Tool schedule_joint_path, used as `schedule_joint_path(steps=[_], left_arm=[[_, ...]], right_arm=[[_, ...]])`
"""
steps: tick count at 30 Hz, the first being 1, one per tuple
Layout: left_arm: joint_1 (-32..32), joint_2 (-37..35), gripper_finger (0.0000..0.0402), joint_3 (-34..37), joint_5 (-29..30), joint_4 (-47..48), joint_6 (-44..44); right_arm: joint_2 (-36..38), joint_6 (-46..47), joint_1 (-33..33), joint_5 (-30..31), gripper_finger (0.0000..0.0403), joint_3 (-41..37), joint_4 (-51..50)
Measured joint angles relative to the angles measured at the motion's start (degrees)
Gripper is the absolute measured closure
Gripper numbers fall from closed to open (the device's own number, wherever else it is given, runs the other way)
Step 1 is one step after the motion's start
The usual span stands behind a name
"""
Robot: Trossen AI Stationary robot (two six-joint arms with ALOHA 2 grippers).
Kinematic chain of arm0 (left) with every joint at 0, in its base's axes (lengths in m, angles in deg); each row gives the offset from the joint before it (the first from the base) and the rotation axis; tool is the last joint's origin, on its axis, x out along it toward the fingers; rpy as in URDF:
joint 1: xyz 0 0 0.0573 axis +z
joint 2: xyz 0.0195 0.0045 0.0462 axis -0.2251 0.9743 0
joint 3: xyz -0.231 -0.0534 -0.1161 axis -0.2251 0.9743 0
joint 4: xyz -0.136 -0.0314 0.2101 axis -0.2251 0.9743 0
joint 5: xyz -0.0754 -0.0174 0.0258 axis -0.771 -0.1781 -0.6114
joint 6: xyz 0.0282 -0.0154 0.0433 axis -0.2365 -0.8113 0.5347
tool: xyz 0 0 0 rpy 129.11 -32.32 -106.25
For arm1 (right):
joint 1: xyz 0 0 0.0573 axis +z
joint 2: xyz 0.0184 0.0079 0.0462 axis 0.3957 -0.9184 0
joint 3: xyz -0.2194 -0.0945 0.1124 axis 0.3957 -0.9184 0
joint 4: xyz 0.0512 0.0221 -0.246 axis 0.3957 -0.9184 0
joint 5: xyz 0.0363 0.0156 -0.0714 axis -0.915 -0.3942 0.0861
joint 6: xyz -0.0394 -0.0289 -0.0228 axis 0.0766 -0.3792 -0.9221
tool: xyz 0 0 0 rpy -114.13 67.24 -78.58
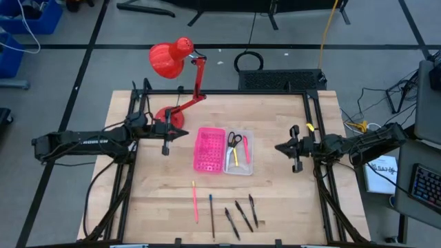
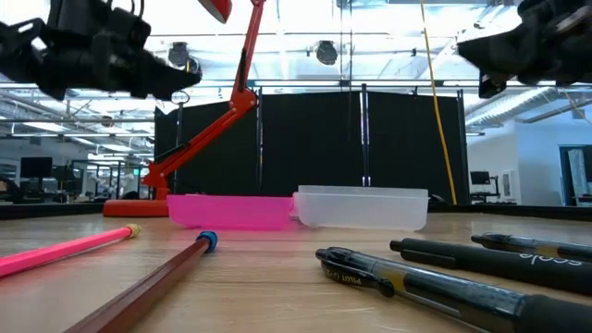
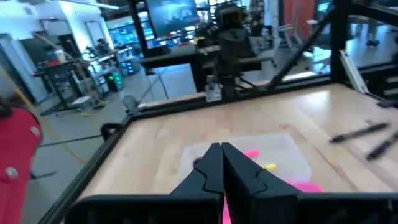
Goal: Pick & place school supplies into a supply box
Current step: Put the right black pen into the supply box
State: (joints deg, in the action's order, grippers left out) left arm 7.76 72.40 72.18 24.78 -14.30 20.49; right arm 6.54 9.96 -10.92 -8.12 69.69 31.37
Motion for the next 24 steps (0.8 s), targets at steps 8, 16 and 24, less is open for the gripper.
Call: schedule_joint_path(steps=[8,16,24], left_arm=[[4.47,-1.9,0.0399,7.67,-8.56,-5.73,-0.34],[6.91,-13.03,0.0399,9.68,-9.22,1.88,-2.9],[6.84,-25.56,0.04,9.73,-14.63,13.47,-3.09]], right_arm=[[-2.26,3.84,-0.02,2.95,0.0403,0.04,0.24],[-4.15,6.87,0.96,3.68,0.0403,0.07,-0.08],[-0.01,1.06,8.14,3.76,0.0403,0.11,1.01]])
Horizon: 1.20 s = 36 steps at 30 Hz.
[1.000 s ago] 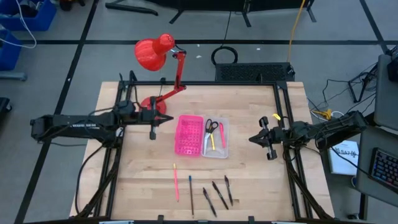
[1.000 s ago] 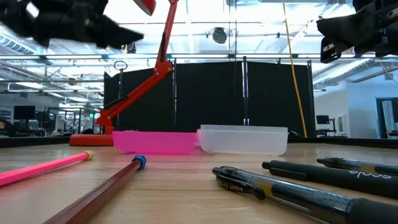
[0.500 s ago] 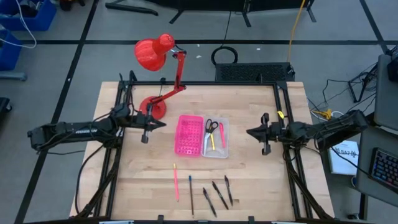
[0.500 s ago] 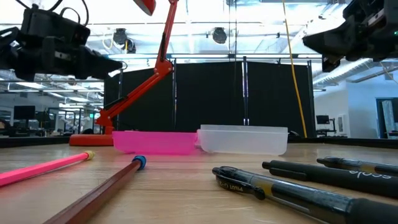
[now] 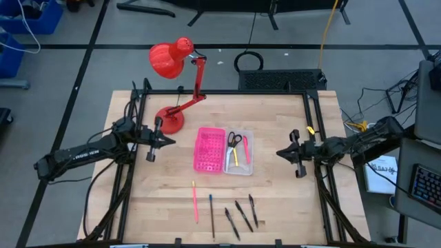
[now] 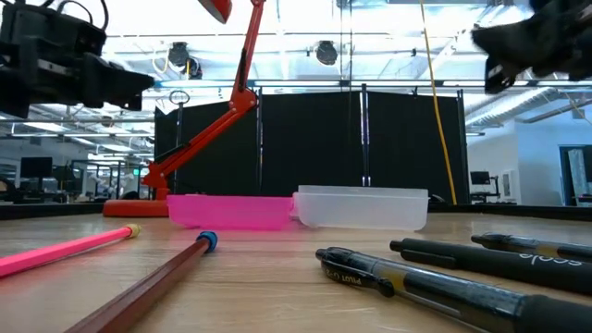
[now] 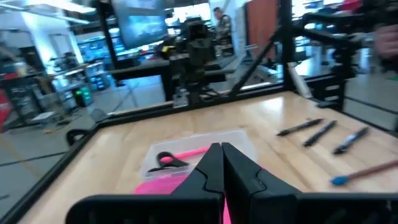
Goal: Pick & place school supplies into a supply box
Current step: Put the right black pen into the supply box
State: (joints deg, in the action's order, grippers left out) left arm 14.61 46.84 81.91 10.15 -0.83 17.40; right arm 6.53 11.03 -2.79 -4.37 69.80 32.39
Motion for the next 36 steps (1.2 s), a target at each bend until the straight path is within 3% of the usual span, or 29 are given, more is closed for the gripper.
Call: schedule_joint_path(steps=[2,7,13,18,23,28,31,33,36], left_arm=[[0.0,-2.14,0.04,0.0,-1.09,1.93,0.17],[0.0,-5.33,0.0401,0.0,-1.66,4.24,1.99],[0.0,-5.8,0.0401,0.0,-3.69,5.18,3.12],[0.0,-5.78,0.0398,0.0,-3.52,7.89,4.36],[0.0,-5.76,0.0384,0.0,-1.02,4.58,3.82],[0.0,-5.67,0.038,-0.02,5.61,-2.08,1.36],[0.0,-5.63,0.0379,-0.02,10.5,-6.07,1.45],[0.0,-5.63,0.0379,-0.04,14.57,-8.46,1.27],[0.0,-5.59,0.0379,-0.04,20.32,-8.59,-0.15]], right_arm=[[2.32,-2.19,2.06,1.05,0.0403,0.0,0.09],[8.79,-6.57,4.98,12.67,0.0403,0.0,-2.87],[16.03,-7.9,5.0,15.98,0.0403,0.0,-16.08],[18.61,-3.42,4.95,28.04,0.0403,-1.4,-20.8],[18.23,-2.45,4.98,28.58,0.0403,-1.62,-20.98],[16.53,-8.24,4.95,28.34,0.0403,-1.28,-11.54],[12.62,-8.52,5.41,23.11,0.0403,1.2,-11.77],[7.23,-6.0,6.51,19.75,0.0403,5.15,-12.11],[-5.66,0.03,9.28,21.35,0.0403,12.67,-14.2]])
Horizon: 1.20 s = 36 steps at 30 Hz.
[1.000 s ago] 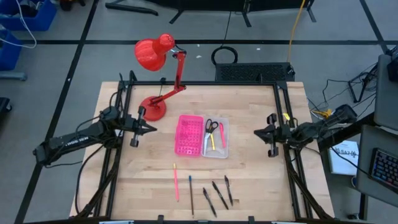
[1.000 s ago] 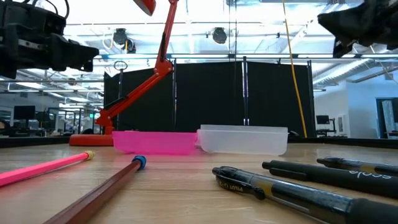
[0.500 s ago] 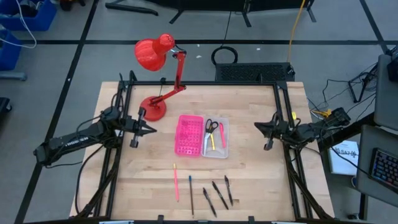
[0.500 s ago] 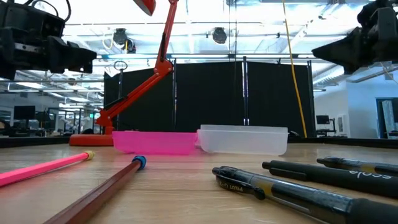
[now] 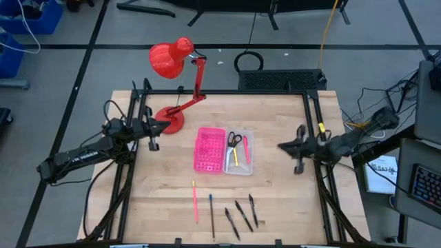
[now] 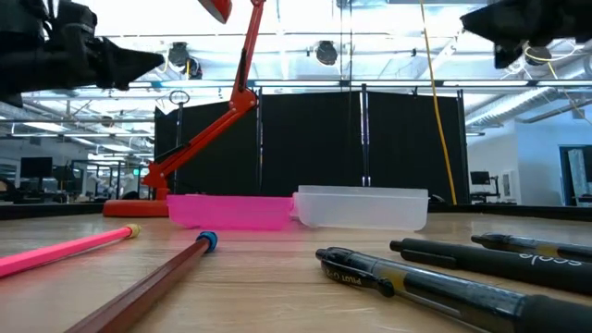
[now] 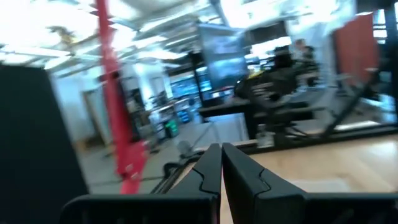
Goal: Pick & place school supplies into a supply box
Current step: Put the right black pen into the supply box
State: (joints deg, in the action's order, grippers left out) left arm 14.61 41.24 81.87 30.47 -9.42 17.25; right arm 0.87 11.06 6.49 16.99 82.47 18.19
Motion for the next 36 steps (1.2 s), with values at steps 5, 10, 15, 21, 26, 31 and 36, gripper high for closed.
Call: schedule_joint_path(steps=[5,10,15,21,26,31,36], left_arm=[[0.0,1.12,0.0378,0.0,7.06,0.45,-4.3],[0.0,3.68,0.0378,-0.02,10.87,1.61,-7.77],[0.0,5.76,0.0378,0.0,10.7,4.56,-7.17],[0.0,7.19,0.0378,0.0,10.63,4.74,-7.13],[0.0,7.46,0.0378,0.0,10.6,4.69,-7.11],[0.0,7.46,0.0378,0.0,10.6,4.65,-7.17],[0.0,7.46,0.0378,0.0,10.61,4.41,-6.96]], right_arm=[[-27.27,9.03,5.15,4.49,0.0403,19.26,-11.42],[-49.94,26.05,7.4,5.49,0.0403,45.73,-35.44],[-67.52,50.78,7.83,-3.88,0.0403,69.53,-58.52],[-82.87,79.15,8.51,-19.42,0.0403,83.79,-70.08],[-90.97,96.44,9.43,-26.7,0.0403,84.58,-71.71],[-94.8,97.64,9.32,-27.5,0.0399,84.58,-71.88],[-95.59,101.67,9.32,-27.79,0.0354,84.58,-74.35]])
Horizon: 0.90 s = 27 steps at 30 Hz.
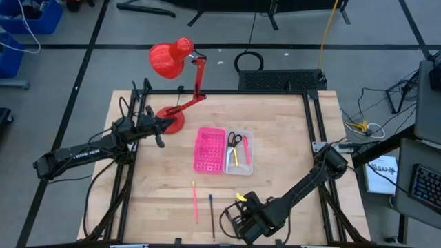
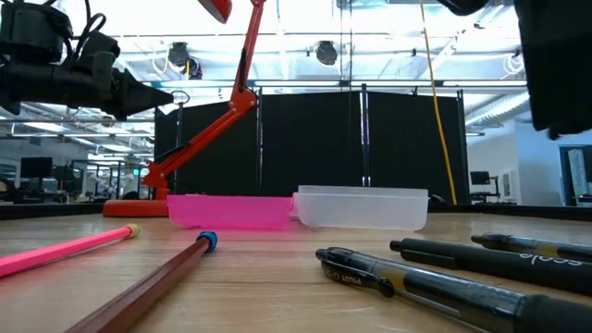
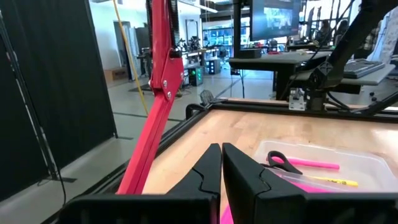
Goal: Pick & place school supplies into a supply box
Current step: Put the right black pen into the supply box
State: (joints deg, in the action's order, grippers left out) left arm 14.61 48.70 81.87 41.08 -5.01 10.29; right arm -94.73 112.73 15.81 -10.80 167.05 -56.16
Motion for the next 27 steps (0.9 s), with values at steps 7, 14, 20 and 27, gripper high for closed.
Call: schedule_joint_path(steps=[7,14,20,27], left_arm=[[0.0,0.0,0.0378,0.0,-0.02,0.0,1.01],[0.0,0.0,0.0378,0.0,-0.07,0.6,0.89],[0.0,0.0,0.0378,0.0,-0.07,0.72,0.87],[0.0,-0.02,0.0378,0.0,-0.07,0.55,0.9]], right_arm=[[0.0,4.75,0.01,-3.67,0.0263,-0.01,-0.15],[0.0,5.45,0.04,-9.18,0.0237,-4.49,2.71],[0.0,4.93,-0.12,-11.33,0.0236,-11.5,9.92],[0.51,4.13,-0.39,-11.7,0.0236,-19.35,16.55]])
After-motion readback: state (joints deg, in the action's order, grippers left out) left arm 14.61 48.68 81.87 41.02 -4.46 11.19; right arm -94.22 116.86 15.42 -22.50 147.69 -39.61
